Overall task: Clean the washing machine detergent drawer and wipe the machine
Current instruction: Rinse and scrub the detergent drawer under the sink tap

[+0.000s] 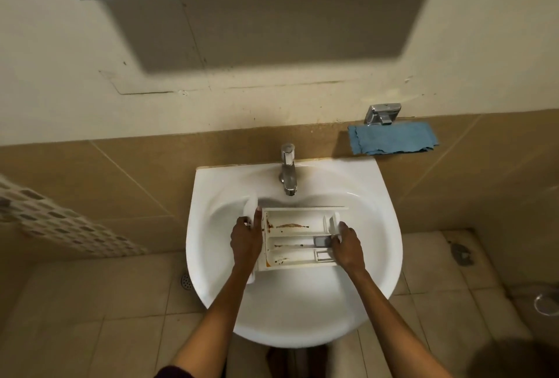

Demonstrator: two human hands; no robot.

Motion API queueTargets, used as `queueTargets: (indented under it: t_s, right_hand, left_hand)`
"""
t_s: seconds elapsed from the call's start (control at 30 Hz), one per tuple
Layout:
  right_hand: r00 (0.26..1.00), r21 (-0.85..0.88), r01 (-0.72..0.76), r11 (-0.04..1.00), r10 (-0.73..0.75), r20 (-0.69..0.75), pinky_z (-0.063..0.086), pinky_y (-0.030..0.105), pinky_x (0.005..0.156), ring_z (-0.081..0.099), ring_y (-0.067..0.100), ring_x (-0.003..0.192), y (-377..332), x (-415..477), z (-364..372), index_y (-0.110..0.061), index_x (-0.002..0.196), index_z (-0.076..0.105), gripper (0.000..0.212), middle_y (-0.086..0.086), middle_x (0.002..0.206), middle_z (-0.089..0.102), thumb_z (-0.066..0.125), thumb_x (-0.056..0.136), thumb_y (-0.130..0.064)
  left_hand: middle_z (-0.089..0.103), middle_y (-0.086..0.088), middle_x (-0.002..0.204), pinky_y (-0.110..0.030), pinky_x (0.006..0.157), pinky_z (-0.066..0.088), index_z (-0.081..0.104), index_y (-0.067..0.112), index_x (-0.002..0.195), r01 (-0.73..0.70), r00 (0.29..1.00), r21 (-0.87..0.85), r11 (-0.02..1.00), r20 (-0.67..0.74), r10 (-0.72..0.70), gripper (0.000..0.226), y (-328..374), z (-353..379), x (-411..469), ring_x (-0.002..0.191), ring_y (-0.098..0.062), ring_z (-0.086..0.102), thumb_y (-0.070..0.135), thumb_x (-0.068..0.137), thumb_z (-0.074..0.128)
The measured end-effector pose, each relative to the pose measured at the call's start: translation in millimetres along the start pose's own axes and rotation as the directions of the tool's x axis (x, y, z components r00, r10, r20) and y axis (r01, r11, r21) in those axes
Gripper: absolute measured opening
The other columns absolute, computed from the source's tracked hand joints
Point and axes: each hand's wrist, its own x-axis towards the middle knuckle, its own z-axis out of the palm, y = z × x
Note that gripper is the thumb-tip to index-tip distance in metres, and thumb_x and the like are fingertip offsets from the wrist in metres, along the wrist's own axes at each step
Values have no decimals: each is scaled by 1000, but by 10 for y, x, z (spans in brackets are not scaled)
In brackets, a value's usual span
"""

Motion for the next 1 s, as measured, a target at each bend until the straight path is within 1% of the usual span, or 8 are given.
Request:
queueTargets:
  t_s: [0.1, 0.2, 0.5, 0.6, 0.67, 0.73, 0.83, 1.0]
  right_hand:
    - [1000, -13, 10, 1000, -9, 17, 41, 29, 82, 52, 34, 109, 50, 18, 10, 1, 128, 42, 37, 19, 121, 50, 44, 93, -11]
    - [1000, -7, 10, 1000, -10, 26, 45, 32, 81, 55, 33, 103, 80, 27, 20, 0, 124, 44, 34, 18, 119, 52, 43, 92, -10]
    - [997, -55, 27, 998, -22, 77, 42, 35, 91, 49, 35, 116, 93, 63, 22, 1, 133, 38, 43, 20, 130, 45, 45, 94, -15]
    - [999, -112, 30, 993, -35, -39, 39, 38, 99, 42, 33, 124, -40, 24, -3, -5, 138, 36, 46, 17, 135, 41, 46, 95, -16]
    - [976, -52, 117, 992, -125, -179, 39, 36, 99, 43, 30, 123, -263, 19, -60, -9, 136, 42, 41, 15, 131, 44, 45, 96, -15]
    - [937, -10, 259, 966, -254, -242, 41, 31, 95, 46, 26, 120, -536, 48, -144, -12, 131, 48, 34, 13, 125, 49, 43, 97, -14]
    - [900, 34, 369, 929, -348, -263, 42, 30, 88, 49, 25, 115, -925, 107, -290, -11, 125, 54, 30, 13, 118, 53, 42, 97, -13]
    - [891, 34, 430, 902, -419, -173, 42, 34, 94, 56, 29, 113, -1370, 193, -413, -5, 131, 49, 38, 16, 121, 60, 43, 99, -24]
  left_hand:
    - [66, -13, 104, -43, 90, 51, 55, 3, 111, -13, 1000, -12, 1000, -28, 13, 70, 22, 51, -78, 96, -31, 63, 65, 84, 37]
    - [66, -13, 104, -47, 89, 52, 56, 3, 111, -23, 999, -7, 1000, -50, 22, 86, -23, 89, -76, 95, -31, 64, 76, 72, 29]
    - [64, -15, 113, -47, 94, 49, 51, 5, 123, 25, 999, 8, 1000, -31, -25, 65, 46, 77, -101, 102, -32, 61, 59, 88, 39]
    - [63, -15, 113, -45, 94, 49, 50, 5, 124, 45, 999, 7, 999, -6, -45, 75, 77, 60, -108, 102, -33, 61, 66, 81, 42]
    - [61, -13, 115, -41, 94, 48, 49, 3, 123, 73, 997, 37, 997, 23, -74, 73, 90, 39, -87, 106, -33, 58, 62, 79, 55]
    - [58, -14, 117, -41, 95, 45, 49, 1, 123, 116, 993, 57, 992, 21, -117, 67, 80, 30, -62, 111, -34, 56, 54, 83, 58]
    - [60, -14, 111, -42, 95, 47, 50, 0, 117, 105, 994, 20, 994, -3, -105, 56, 30, 6, -78, 107, -33, 57, 49, 89, 51]
    - [57, -9, 97, -35, 81, 44, 47, 10, 100, 119, 993, -123, 985, -8, -121, 41, -96, -76, -210, 95, -29, 57, 49, 94, 41]
